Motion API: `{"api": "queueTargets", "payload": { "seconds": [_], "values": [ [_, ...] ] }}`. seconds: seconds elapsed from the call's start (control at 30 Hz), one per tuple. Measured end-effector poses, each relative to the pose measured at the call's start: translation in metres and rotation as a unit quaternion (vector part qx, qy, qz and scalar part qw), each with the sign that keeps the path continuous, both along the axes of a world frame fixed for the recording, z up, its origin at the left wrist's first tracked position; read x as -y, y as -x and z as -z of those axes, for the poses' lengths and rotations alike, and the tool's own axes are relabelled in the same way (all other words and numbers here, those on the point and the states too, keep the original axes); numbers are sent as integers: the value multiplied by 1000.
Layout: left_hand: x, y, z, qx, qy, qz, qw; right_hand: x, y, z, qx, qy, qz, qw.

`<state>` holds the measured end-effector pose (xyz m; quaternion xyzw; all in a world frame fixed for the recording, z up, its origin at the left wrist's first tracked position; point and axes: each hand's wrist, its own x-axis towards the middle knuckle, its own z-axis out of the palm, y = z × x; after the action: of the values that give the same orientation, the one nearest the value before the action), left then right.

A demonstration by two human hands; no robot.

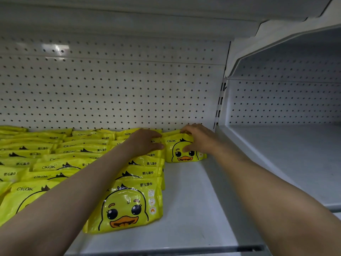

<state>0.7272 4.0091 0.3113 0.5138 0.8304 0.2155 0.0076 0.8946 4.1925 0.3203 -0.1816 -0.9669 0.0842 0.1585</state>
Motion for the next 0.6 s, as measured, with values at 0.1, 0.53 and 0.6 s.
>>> {"api": "queueTargets", "payload": {
  "seconds": [0.1, 0.53, 0.6],
  "values": [
    [0, -1, -1, -3, 12, -4, 1000, 1, 2, 3, 0, -45, 11, 999],
    [-1, -4, -4, -21, 38, -11, 999, 9, 1, 12, -10, -71, 24, 997],
    [-1, -5, -5, -22, 41, -15, 999, 10, 0, 13, -10, -74, 28, 997]
  ]
}}
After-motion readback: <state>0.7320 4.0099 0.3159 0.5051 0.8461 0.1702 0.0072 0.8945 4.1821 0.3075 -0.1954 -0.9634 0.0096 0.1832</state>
